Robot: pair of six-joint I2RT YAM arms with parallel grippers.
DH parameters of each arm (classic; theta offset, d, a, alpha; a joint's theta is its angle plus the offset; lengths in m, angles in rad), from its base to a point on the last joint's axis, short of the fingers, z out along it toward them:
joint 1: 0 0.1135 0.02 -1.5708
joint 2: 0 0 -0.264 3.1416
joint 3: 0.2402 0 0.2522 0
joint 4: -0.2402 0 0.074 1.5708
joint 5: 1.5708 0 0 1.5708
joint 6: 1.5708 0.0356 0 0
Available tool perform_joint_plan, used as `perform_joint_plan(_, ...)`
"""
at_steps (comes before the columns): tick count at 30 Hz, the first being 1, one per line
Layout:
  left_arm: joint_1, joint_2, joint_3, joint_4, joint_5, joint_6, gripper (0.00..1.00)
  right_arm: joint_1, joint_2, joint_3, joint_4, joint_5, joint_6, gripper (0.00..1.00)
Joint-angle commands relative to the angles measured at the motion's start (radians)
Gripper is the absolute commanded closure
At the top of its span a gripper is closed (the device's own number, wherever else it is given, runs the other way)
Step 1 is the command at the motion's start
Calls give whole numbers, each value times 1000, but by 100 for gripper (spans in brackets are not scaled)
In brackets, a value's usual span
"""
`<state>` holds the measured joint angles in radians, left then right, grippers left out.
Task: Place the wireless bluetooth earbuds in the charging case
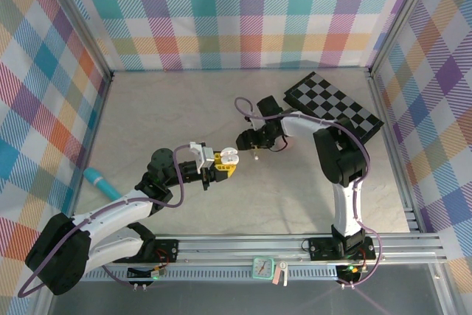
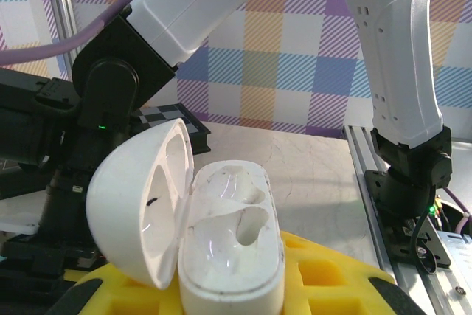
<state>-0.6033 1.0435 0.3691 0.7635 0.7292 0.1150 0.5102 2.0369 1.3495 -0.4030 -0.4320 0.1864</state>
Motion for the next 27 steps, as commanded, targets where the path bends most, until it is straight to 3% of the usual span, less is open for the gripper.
perform_joint_plan(1,11,1,3,68,41,-9,91,1,-47,-57,-62,-10,-39,30)
perform_joint_plan(17,11,23,12,87,61,-18,91,11,-225,-280,0,-74,6,36)
perform_joint_plan(23,11,33,14,105,73,-25,91,14,-281,-291,46,-8,10,35)
perform_joint_plan(27,11,26,10,103,72,-29,91,14,-222,-199,20,-9,-26,34)
